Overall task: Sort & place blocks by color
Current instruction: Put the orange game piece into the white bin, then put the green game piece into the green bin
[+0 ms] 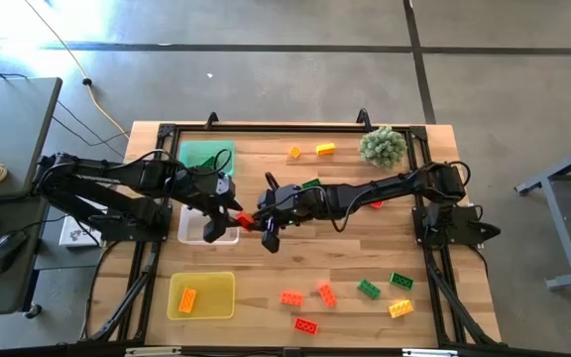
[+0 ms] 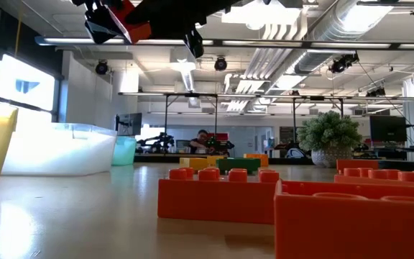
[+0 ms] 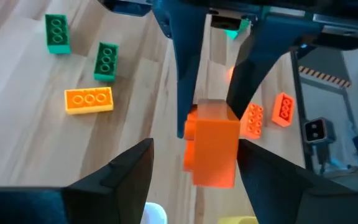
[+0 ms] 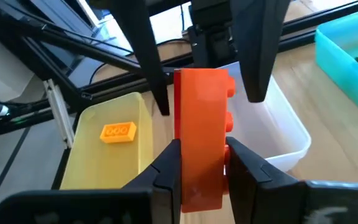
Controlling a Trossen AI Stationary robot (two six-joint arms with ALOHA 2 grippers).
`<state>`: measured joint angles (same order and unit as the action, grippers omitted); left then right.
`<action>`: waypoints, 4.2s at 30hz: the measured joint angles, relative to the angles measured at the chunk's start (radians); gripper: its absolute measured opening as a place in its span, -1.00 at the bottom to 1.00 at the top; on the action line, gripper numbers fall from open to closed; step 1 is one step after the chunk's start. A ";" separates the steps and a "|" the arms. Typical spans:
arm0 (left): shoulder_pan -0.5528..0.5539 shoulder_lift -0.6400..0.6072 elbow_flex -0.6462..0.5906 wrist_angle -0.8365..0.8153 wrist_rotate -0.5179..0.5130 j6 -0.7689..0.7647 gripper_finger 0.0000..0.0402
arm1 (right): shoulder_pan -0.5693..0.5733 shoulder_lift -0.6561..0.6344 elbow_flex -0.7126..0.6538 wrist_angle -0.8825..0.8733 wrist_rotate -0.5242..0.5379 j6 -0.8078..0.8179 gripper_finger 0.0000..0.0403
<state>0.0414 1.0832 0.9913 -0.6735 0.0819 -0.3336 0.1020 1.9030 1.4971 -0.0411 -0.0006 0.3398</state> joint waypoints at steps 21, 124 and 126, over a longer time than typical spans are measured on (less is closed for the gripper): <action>0.019 0.000 0.001 0.010 -0.001 0.117 -0.70 | -0.013 0.000 0.000 -0.003 0.006 0.074 -0.58; 0.024 0.136 -0.130 -0.480 -0.014 -0.058 -0.01 | -0.516 0.201 0.002 -0.840 -0.107 -0.970 -0.32; 0.024 0.136 -0.103 -0.484 -0.014 -0.057 -0.01 | -0.516 0.201 0.002 -0.848 -0.108 -0.968 -0.45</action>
<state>0.0654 1.2190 0.8880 -1.1576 0.0681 -0.3908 -0.4145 2.1036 1.4990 -0.8892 -0.1090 -0.6285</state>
